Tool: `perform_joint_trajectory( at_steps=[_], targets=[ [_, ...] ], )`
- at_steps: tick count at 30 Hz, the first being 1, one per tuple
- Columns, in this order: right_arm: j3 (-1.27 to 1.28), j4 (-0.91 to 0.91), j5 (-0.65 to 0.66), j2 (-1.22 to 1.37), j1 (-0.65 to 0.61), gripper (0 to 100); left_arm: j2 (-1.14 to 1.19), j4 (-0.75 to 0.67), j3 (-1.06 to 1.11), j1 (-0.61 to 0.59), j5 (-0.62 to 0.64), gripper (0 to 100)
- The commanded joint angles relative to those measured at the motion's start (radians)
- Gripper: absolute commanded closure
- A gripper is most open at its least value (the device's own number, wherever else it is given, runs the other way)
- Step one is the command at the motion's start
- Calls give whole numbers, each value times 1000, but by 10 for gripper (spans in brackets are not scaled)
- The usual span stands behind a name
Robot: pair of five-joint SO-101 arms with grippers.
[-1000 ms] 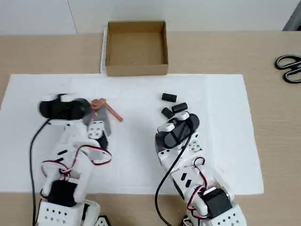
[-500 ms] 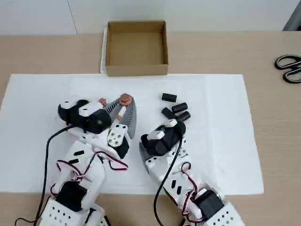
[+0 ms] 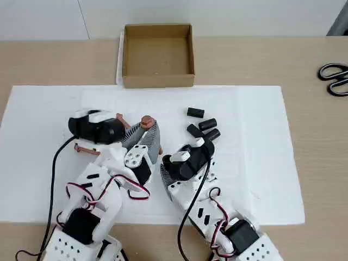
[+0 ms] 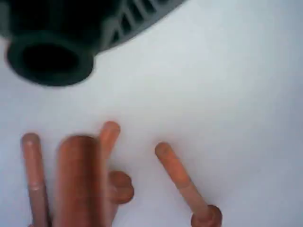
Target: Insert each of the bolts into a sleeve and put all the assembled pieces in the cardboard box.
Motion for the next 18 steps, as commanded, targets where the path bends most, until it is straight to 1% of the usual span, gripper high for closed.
perform_joint_trajectory(
  at_steps=[1,4,6,11,15,18],
  targets=[
    [-6,-25,-11,-16,-7,995,72,44,-130,9,9,993],
    [-6,-25,-11,-16,-7,995,147,57,-180,15,9,993],
    [-6,-25,-11,-16,-7,995,172,55,-189,40,9,993],
    [-6,-25,-11,-16,-7,995,175,55,-182,55,12,993],
    [-6,-25,-11,-16,-7,995,173,54,-145,55,68,993],
    [-6,-25,-11,-16,-7,995,172,54,-136,54,71,993]
  ],
)
